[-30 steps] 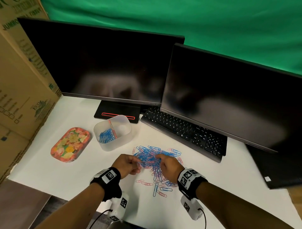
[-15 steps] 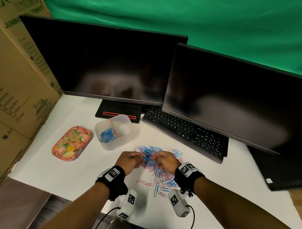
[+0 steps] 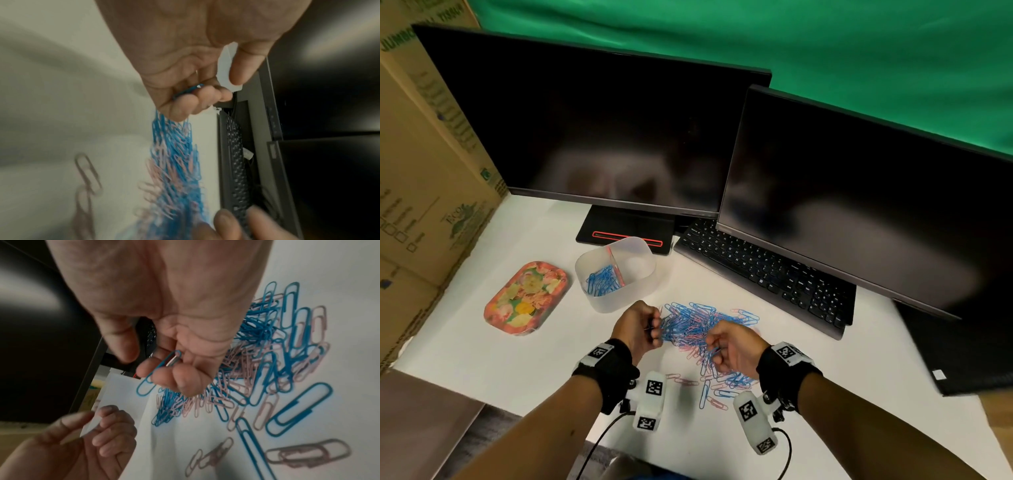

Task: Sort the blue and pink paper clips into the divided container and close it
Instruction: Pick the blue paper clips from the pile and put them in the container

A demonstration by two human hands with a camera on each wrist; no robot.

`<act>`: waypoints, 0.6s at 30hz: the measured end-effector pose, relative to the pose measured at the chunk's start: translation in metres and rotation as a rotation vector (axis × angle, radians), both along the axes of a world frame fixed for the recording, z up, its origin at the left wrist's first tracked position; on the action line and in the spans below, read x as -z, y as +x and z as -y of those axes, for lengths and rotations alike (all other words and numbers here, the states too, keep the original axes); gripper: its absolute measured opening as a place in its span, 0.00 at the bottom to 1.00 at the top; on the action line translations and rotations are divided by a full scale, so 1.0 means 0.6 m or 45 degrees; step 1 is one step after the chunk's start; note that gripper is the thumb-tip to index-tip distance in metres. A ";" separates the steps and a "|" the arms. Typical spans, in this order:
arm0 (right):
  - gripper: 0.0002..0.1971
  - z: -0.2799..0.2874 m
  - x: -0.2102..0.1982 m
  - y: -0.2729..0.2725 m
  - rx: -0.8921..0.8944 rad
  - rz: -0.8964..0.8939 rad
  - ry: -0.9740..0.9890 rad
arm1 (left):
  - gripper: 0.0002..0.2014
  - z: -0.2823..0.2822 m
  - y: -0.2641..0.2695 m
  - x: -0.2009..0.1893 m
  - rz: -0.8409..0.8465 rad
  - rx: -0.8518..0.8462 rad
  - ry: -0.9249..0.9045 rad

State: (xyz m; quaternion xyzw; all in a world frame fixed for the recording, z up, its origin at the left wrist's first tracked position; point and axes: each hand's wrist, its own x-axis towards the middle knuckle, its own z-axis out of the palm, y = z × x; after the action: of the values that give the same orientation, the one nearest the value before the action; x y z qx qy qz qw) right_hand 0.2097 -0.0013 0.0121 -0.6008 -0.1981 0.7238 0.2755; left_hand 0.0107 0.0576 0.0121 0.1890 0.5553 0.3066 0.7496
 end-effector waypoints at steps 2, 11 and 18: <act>0.09 0.007 0.003 0.000 -0.114 0.052 0.024 | 0.09 -0.006 -0.008 0.009 -0.174 0.084 0.083; 0.15 0.027 0.017 0.009 -0.224 0.111 -0.085 | 0.05 -0.012 -0.053 0.045 -1.112 0.600 0.551; 0.12 0.035 0.007 0.002 -0.698 0.611 0.205 | 0.11 -0.011 -0.029 0.056 -1.570 1.162 0.923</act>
State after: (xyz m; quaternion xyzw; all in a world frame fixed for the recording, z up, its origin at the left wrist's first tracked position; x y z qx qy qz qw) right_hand 0.2111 -0.0225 0.0079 -0.6545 -0.4668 0.5914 0.0633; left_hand -0.0068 0.0640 -0.0217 0.7564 0.6013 -0.0247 0.2561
